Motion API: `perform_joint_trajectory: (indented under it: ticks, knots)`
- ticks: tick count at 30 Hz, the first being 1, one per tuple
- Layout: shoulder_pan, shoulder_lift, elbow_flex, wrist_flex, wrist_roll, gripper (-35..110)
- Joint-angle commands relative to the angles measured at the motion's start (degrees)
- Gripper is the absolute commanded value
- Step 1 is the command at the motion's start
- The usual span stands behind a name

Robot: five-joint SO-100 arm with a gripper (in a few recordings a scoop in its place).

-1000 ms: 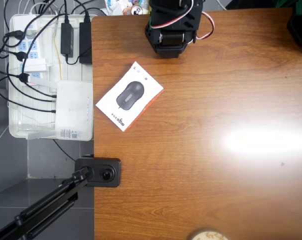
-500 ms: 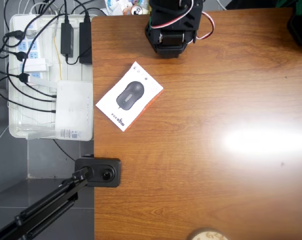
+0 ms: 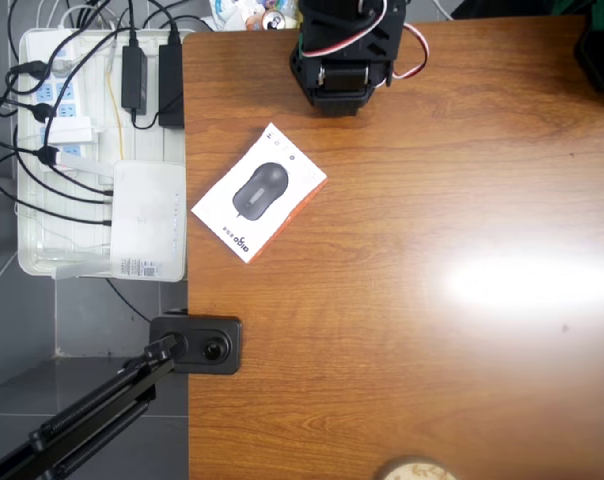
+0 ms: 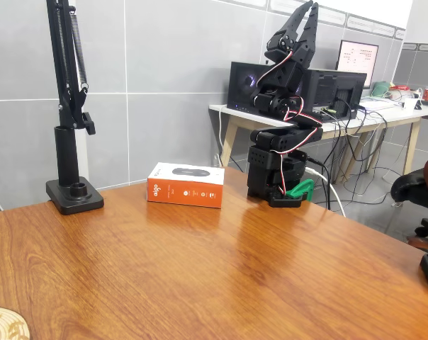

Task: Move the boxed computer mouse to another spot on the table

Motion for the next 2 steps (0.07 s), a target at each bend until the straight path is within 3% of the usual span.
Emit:
perform_joint_trajectory:
  ticks: [1, 2]
  knots:
    - [0.4, 0.0, 0.1, -0.2, 0.4, 0]
    - [0.4, 0.0, 0.1, -0.2, 0.4, 0]
